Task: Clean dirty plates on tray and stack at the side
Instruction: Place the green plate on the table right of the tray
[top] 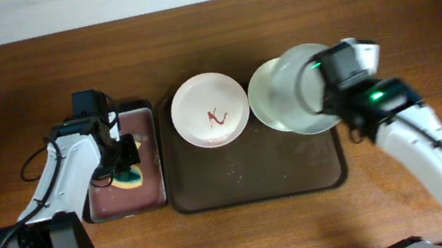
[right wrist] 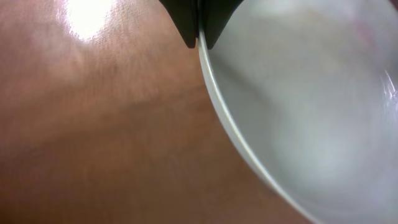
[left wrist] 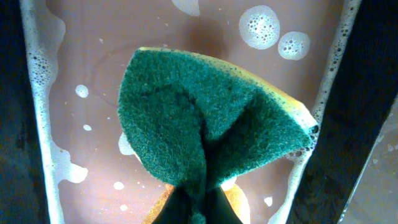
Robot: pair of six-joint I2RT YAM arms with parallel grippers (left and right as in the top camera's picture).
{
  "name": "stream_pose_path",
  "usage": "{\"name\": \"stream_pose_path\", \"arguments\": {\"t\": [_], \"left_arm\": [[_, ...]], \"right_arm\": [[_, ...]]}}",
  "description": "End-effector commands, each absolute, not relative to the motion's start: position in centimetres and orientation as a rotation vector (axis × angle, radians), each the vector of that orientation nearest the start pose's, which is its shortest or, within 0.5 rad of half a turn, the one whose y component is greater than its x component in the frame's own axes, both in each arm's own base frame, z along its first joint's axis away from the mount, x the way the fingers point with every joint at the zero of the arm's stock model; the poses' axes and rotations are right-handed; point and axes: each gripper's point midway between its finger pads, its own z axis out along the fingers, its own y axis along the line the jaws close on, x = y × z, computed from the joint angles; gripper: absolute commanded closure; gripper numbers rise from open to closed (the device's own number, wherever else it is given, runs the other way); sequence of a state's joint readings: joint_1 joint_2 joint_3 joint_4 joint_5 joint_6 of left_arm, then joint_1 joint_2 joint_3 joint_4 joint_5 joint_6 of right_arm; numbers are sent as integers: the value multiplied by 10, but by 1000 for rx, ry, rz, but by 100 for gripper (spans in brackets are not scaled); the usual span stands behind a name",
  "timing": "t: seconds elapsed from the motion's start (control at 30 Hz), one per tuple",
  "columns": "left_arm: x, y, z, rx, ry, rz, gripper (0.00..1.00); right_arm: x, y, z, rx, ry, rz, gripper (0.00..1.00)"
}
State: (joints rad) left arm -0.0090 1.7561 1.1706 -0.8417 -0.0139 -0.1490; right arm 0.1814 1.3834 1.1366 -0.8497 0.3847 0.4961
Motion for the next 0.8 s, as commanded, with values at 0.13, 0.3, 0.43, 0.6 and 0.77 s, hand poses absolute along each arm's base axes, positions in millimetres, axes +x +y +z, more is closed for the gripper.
{"name": "stream_pose_path", "arguments": {"t": [0.13, 0.3, 0.43, 0.6, 0.77], "left_arm": [[342, -1, 42, -186, 2998, -9, 100], [342, -1, 42, -186, 2999, -9, 100], [342, -1, 42, -187, 3000, -9, 100], [342, -1, 42, -186, 2999, -9, 100], [341, -1, 42, -187, 3002, -9, 100]], "right_arm": [[307, -132, 129, 1199, 2487, -37, 96], [297, -153, 78, 1271, 2627, -8, 96], [295, -145, 58, 1291, 2699, 39, 91], [349, -69, 114, 855, 2645, 666, 42], [359, 48, 128, 233, 2785, 738, 39]]}}
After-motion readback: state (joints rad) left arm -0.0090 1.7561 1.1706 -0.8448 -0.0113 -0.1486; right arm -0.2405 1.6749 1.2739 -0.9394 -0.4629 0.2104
